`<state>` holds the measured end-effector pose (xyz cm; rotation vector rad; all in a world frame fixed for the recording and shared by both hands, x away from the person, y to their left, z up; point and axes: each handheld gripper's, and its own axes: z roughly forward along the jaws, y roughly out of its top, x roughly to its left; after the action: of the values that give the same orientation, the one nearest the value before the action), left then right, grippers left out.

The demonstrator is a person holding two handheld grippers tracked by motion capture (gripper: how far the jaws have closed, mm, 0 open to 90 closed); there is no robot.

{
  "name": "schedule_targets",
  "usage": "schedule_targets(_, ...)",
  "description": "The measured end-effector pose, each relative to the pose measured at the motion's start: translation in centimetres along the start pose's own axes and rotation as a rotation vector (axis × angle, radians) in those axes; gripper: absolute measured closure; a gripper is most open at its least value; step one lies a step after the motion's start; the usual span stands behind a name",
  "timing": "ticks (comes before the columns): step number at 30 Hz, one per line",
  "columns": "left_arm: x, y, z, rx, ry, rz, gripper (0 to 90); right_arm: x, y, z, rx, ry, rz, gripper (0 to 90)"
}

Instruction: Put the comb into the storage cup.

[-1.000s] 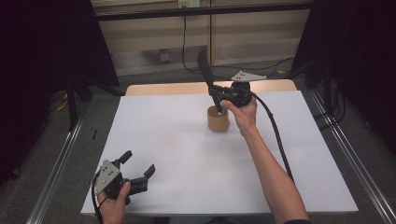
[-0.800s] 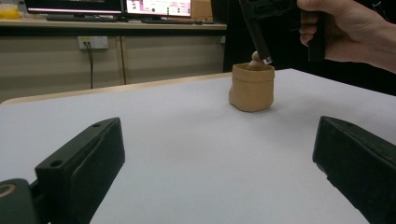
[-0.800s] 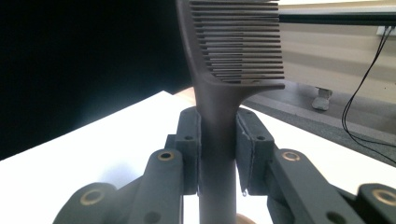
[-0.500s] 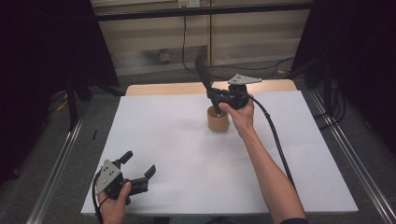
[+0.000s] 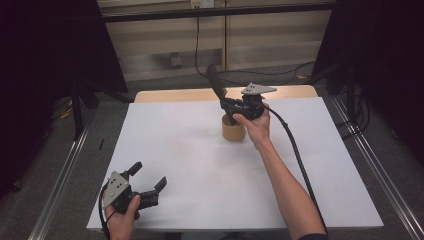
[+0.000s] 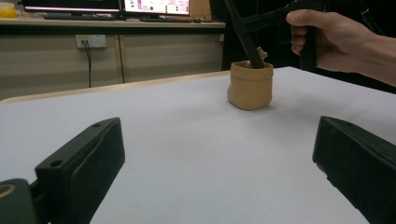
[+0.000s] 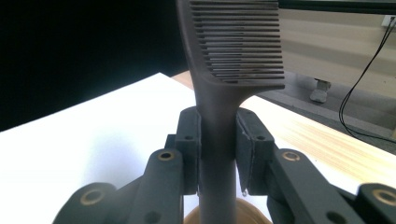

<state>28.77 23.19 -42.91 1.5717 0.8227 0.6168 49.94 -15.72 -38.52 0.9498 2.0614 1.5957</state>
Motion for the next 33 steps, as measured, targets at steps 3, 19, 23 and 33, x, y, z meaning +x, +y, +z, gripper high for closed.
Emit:
schedule_targets(3, 0.0, 0.0, 0.0, 0.006, -0.004, 0.004, 2.5, 0.2, -0.1, 0.2, 0.003, 0.006, 0.001, 72.9)
schedule_targets(19, 0.0, 0.0, 0.0, 0.009, -0.006, 0.002, 2.5, 0.1, -1.1, 0.1, 0.022, -0.01, -0.001, 72.9)
schedule_targets(23, 0.0, 0.0, 0.1, 0.01, -0.006, 0.003, 2.5, 0.0, -1.5, -0.3, 0.022, -0.013, 0.007, 72.9)
schedule_targets(33, 0.0, -0.1, 0.2, 0.013, -0.006, 0.001, 2.5, 0.1, -2.2, -0.8, 0.027, -0.019, 0.008, 72.9)
